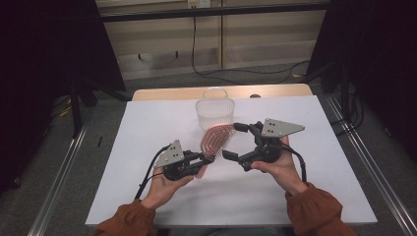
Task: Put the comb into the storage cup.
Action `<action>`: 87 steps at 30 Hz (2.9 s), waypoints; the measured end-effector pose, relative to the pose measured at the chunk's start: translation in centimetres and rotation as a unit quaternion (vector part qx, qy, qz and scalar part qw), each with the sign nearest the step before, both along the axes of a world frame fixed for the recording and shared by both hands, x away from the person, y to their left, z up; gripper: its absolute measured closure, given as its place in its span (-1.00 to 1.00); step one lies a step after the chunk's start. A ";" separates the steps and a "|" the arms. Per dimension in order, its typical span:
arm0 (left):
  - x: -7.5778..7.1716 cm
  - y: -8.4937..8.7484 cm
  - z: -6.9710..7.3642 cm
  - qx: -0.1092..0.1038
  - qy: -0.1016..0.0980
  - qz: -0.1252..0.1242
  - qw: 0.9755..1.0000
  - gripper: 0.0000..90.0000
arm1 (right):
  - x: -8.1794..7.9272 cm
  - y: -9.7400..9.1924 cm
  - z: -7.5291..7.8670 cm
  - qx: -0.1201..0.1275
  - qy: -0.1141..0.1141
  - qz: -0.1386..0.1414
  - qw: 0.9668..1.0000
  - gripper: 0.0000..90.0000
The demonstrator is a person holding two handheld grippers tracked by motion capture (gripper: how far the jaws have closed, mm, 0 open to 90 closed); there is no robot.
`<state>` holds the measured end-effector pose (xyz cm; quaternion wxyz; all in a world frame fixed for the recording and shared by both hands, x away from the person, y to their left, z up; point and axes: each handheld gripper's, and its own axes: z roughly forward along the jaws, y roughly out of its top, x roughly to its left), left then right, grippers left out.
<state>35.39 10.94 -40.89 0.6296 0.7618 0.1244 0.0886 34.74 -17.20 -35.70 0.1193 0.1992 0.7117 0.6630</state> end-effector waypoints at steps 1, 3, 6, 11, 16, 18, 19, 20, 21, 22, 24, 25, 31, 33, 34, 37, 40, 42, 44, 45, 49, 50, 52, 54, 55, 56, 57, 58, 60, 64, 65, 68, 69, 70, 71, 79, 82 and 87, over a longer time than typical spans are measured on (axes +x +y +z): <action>-0.1 -0.1 0.0 -0.002 0.000 -0.001 1.000 0.79 | 0.1 0.1 0.0 0.000 0.003 0.004 1.000 -0.88; -0.1 -0.1 0.1 -0.003 0.002 -0.004 1.000 0.79 | 0.4 0.1 -0.1 -0.002 0.001 0.009 1.000 -0.80; 0.0 -0.1 0.2 -0.007 0.001 -0.004 1.000 0.79 | 1.1 0.0 0.1 0.012 0.009 0.016 1.000 -0.79; 0.0 0.1 0.2 -0.014 -0.004 0.001 1.000 0.79 | 1.5 0.8 1.1 -0.002 -0.003 0.043 0.999 -0.71; 0.1 0.1 0.1 -0.014 -0.004 -0.002 1.000 0.79 | 2.1 1.5 0.9 0.013 0.000 0.058 0.998 -0.57; 0.1 0.1 0.1 -0.016 -0.004 -0.004 1.000 0.79 | 2.2 1.8 0.6 0.008 0.002 0.065 0.998 -0.50; 0.1 0.1 0.1 -0.017 -0.005 -0.004 1.000 0.79 | 2.2 1.8 0.6 0.009 0.001 0.069 0.998 -0.48; 0.1 0.1 0.1 -0.017 -0.006 -0.005 1.000 0.79 | 2.2 1.9 0.5 0.009 0.000 0.073 0.997 -0.45; 0.1 0.1 0.1 -0.018 -0.005 -0.008 1.000 0.79 | 2.2 1.9 0.5 0.010 0.000 0.076 0.997 -0.40; 0.1 0.1 0.1 -0.018 -0.006 -0.007 1.000 0.79 | 2.2 2.0 0.5 0.013 0.000 0.080 0.997 -0.35; 0.1 0.2 0.1 -0.016 -0.008 -0.010 1.000 0.79 | 2.3 1.9 0.5 0.018 0.002 0.081 0.997 -0.31; 0.1 0.2 0.1 -0.017 -0.008 -0.011 1.000 0.79 | 2.3 1.9 0.5 0.020 0.003 0.084 0.996 -0.27; 0.2 0.2 -0.1 -0.020 -0.003 -0.020 1.000 0.79 | 2.5 1.7 0.3 0.025 0.004 0.093 0.995 -0.11; 0.2 0.2 -0.1 -0.024 -0.001 -0.029 0.999 0.79 | 2.6 1.7 0.2 0.029 0.006 0.099 0.995 -0.10; 0.1 0.2 -0.1 -0.023 -0.004 -0.025 0.999 0.79 | 2.6 1.7 0.2 0.030 0.009 0.105 0.994 -0.10; 0.1 0.2 0.0 -0.025 -0.001 -0.029 0.999 0.79 | 2.5 1.8 0.2 0.030 0.007 0.110 0.993 -0.10; 0.1 0.2 -0.1 -0.026 0.002 -0.036 0.999 0.79 | 2.6 1.7 0.2 0.031 0.007 0.113 0.993 -0.06; 0.2 0.1 -0.2 -0.021 0.003 -0.040 0.999 0.79 | 2.5 1.8 0.2 0.027 0.007 0.116 0.993 -0.05; 0.1 0.1 -0.2 -0.017 0.000 -0.045 0.999 0.79 | 2.5 2.0 0.2 0.020 0.003 0.115 0.993 -0.05; 0.0 0.0 -0.2 -0.017 0.002 -0.047 0.999 0.79 | 2.5 2.1 0.2 0.020 0.005 0.120 0.993 -0.03; -0.1 0.0 -0.2 -0.014 0.003 -0.052 0.999 0.79 | 2.4 2.1 0.3 0.024 0.005 0.128 0.992 0.00; -0.1 0.0 -0.2 -0.013 0.004 -0.053 0.999 0.79 | 2.3 2.1 0.3 0.022 0.003 0.128 0.992 0.02; 0.0 0.0 -0.3 -0.013 0.009 -0.055 0.998 0.79 | 2.3 2.2 0.3 0.023 0.002 0.130 0.991 0.06; 0.1 0.0 -0.3 -0.011 0.010 -0.055 0.998 0.78 | 2.3 2.2 0.2 0.025 0.001 0.135 0.991 0.18; 0.1 0.0 -0.4 -0.011 0.011 -0.053 0.998 0.78 | 2.3 2.1 0.2 0.025 0.001 0.138 0.990 0.20; 0.2 0.0 -0.4 -0.011 0.010 -0.051 0.999 0.78 | 2.3 2.2 0.2 0.025 0.001 0.137 0.990 0.21; 0.2 0.0 -0.4 -0.011 0.010 -0.053 0.998 0.78 | 2.3 2.2 0.2 0.024 -0.001 0.136 0.990 0.22; 0.2 0.0 -0.3 -0.010 0.009 -0.052 0.999 0.78 | 2.3 2.2 0.2 0.024 -0.001 0.136 0.990 0.24; 0.2 0.0 -0.3 -0.007 0.009 -0.050 0.999 0.77 | 2.2 2.2 0.2 0.022 -0.003 0.136 0.990 0.27; 0.1 0.0 -0.3 -0.005 0.009 -0.046 0.999 0.75 | 2.1 2.2 0.3 0.018 -0.009 0.137 0.990 0.32; 0.1 0.0 -0.3 -0.004 0.009 -0.045 0.999 0.74 | 2.1 2.2 0.3 0.017 -0.010 0.135 0.991 0.33; 0.2 -0.1 -0.4 -0.001 0.009 -0.040 0.999 0.70 | 2.0 2.3 0.4 0.014 -0.010 0.130 0.991 0.38; 0.2 0.0 -0.4 0.000 0.008 -0.040 0.999 0.67 | 2.0 2.3 0.4 0.015 -0.010 0.129 0.991 0.41; 0.2 -0.1 -0.4 -0.001 0.007 -0.038 0.999 0.66 | 2.0 2.3 0.4 0.014 -0.011 0.128 0.992 0.42; 0.2 -0.1 -0.4 -0.001 0.007 -0.038 0.999 0.66 | 2.0 2.3 0.5 0.013 -0.011 0.126 0.992 0.42; 0.2 -0.1 -0.3 -0.003 0.005 -0.026 1.000 0.59 | 1.9 2.3 0.6 0.013 -0.008 0.114 0.993 0.43; 0.2 -0.2 -0.4 -0.005 0.008 -0.022 1.000 0.47 | 1.9 2.2 0.8 0.012 -0.013 0.101 0.995 0.43; 0.2 -0.4 -0.4 -0.009 0.009 -0.016 1.000 0.34 | 1.9 1.9 1.0 0.014 -0.013 0.093 0.995 0.43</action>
